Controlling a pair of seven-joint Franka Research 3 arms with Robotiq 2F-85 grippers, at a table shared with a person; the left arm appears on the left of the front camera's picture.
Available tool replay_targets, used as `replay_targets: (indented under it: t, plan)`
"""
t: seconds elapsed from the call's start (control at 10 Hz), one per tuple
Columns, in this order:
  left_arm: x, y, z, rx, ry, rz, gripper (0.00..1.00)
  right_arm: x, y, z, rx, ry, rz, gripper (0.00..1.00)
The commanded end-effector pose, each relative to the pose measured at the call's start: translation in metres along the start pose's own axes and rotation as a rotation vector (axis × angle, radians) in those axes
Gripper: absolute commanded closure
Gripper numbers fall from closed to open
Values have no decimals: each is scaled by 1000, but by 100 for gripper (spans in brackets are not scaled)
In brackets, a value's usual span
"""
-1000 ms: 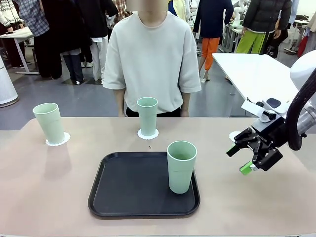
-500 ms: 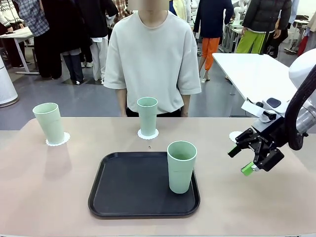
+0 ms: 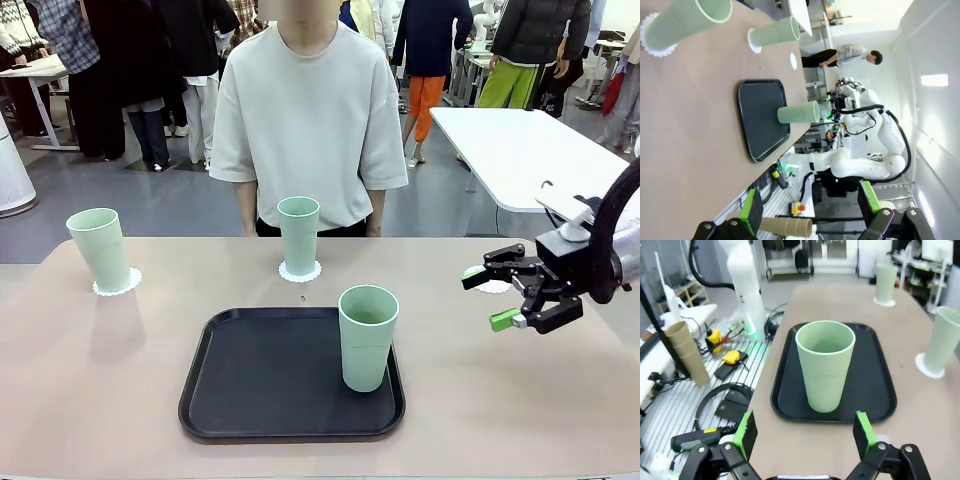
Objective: Place coasters on the table and set cups on them.
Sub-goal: Take one Reusable plastic cup from the Flat Tray and place it on a coaster set by the human.
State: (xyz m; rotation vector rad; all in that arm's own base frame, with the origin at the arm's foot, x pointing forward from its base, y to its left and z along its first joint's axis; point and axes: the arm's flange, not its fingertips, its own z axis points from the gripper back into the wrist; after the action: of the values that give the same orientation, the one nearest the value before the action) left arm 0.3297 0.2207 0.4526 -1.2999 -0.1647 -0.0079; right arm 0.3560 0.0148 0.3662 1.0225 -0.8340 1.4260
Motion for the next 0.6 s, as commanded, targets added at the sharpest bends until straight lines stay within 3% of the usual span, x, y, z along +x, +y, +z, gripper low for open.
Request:
replay_targets:
  t: [0.0, 0.5]
  plan:
    - [-1, -2, 1, -9, -4, -6, 0, -38, 6, -11, 18, -59, 15, 0]
    - [-1, -2, 1, -9, -4, -6, 0, -69, 3, -39, 3, -99, -3, 0]
